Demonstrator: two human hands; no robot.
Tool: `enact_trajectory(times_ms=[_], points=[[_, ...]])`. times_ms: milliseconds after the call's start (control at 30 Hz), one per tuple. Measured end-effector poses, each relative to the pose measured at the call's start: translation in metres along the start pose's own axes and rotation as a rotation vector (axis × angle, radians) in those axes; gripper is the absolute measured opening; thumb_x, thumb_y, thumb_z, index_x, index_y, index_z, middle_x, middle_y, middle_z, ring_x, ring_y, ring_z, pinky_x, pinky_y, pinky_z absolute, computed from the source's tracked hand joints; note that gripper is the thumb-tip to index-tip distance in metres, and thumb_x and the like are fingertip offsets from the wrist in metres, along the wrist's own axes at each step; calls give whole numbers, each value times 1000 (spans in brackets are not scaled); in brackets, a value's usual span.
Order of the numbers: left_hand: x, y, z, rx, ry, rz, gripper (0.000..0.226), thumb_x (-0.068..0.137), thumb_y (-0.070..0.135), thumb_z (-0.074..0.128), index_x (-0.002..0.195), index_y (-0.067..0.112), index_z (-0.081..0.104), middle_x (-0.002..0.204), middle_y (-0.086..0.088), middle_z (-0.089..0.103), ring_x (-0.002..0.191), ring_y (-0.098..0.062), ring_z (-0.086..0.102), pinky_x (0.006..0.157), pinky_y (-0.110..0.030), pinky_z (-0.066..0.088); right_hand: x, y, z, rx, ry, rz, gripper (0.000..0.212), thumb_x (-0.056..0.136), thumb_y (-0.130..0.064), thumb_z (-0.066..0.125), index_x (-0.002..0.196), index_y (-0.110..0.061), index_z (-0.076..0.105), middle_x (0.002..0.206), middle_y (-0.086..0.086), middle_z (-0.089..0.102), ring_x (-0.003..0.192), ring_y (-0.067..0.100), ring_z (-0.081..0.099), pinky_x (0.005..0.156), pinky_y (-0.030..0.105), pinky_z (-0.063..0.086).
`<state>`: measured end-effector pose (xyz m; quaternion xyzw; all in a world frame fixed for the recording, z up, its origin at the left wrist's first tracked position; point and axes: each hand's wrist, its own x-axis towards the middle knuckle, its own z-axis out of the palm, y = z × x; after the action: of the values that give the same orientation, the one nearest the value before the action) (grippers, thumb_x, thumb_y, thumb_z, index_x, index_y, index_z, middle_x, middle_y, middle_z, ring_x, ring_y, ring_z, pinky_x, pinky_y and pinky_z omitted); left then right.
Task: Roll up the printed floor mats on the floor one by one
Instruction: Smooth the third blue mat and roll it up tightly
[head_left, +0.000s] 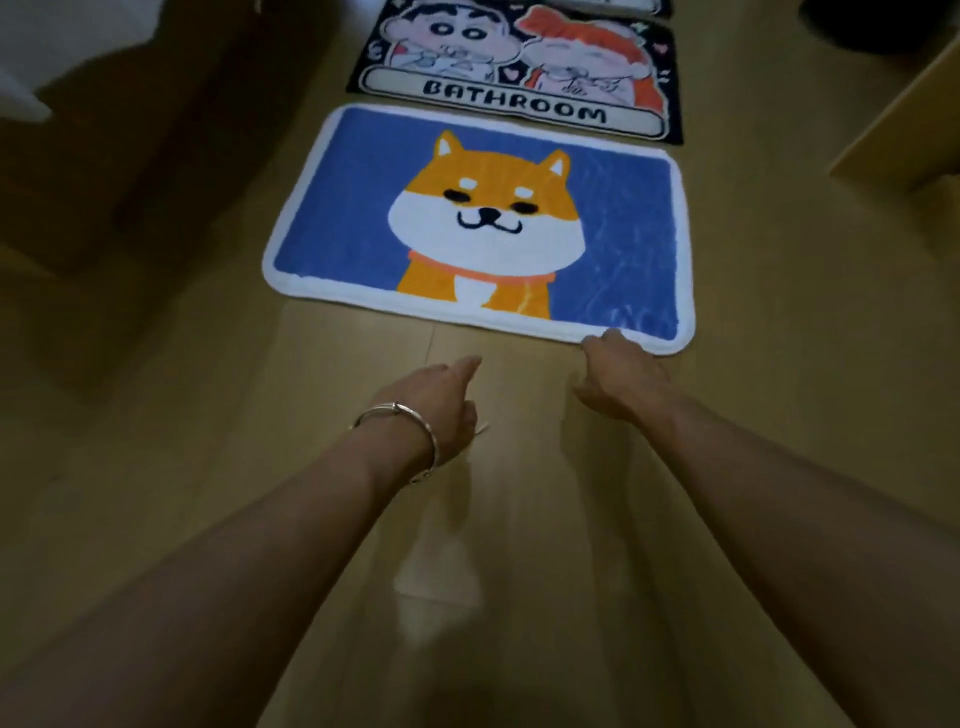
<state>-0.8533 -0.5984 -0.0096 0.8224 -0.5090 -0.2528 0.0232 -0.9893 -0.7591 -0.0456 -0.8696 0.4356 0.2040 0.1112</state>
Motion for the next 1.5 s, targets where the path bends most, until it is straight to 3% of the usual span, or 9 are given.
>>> enact_trajectory(times_ms=[167,333,567,733,900,1033,1200,1333,1500], points=[[26,2,48,-46,-175,-191,62,94,26,44,149,22,15,138,-7,46,124,-27,46,99,-36,42,71,3,22,-40,-177,-49,102,80,-42,72,152,-25,2,158,15,-1,143,42,6,110,52,26],[25,12,54,-36,-260,-320,69,91,24,49,150,21,13,143,-7,39,129,-27,43,102,-35,39,86,-4,9,-291,-183,-119,122,67,-58,77,152,-13,3,153,25,14,135,44,29,104,48,36],[31,31,25,-18,-171,-347,58,92,26,50,145,20,26,136,-7,45,123,-28,47,99,-40,42,83,-11,-1,-419,-162,-221,93,75,-53,73,143,-5,29,140,15,34,125,33,43,93,41,46],[35,20,40,12,-85,-310,44,92,25,50,135,22,41,130,-2,49,120,-24,50,94,-37,45,95,7,-9,-439,-13,-351,37,101,-17,36,136,-8,44,128,15,47,114,32,51,75,36,37],[47,19,73,103,-81,56,39,95,27,41,133,20,46,134,-5,44,119,-25,43,92,-38,44,95,12,-3,-414,-33,-311,42,103,-18,28,145,-15,35,133,17,42,121,37,45,91,41,41],[38,10,88,412,-307,286,57,97,23,27,151,13,11,159,-4,4,145,-20,12,112,-35,27,85,7,2,-290,-82,-201,46,103,-19,27,149,-16,26,140,18,37,126,37,40,97,41,37],[-3,-69,33,772,-334,-133,37,98,28,30,128,22,52,134,-1,53,122,-20,52,89,-26,41,53,-11,22,-149,-80,-187,36,98,-14,38,130,-6,51,133,14,47,118,33,50,88,37,43],[12,-83,34,583,-92,-211,30,92,28,41,119,20,50,122,-3,54,113,-26,53,87,-33,40,55,-26,21,-50,131,-284,26,93,-19,48,117,-13,55,119,12,50,105,30,53,75,36,40],[31,-41,65,340,-27,162,42,92,33,47,131,20,41,127,-4,47,112,-27,50,84,-35,42,72,10,26,-82,101,-74,45,90,-10,52,133,-4,40,129,20,45,116,37,47,88,43,43]])
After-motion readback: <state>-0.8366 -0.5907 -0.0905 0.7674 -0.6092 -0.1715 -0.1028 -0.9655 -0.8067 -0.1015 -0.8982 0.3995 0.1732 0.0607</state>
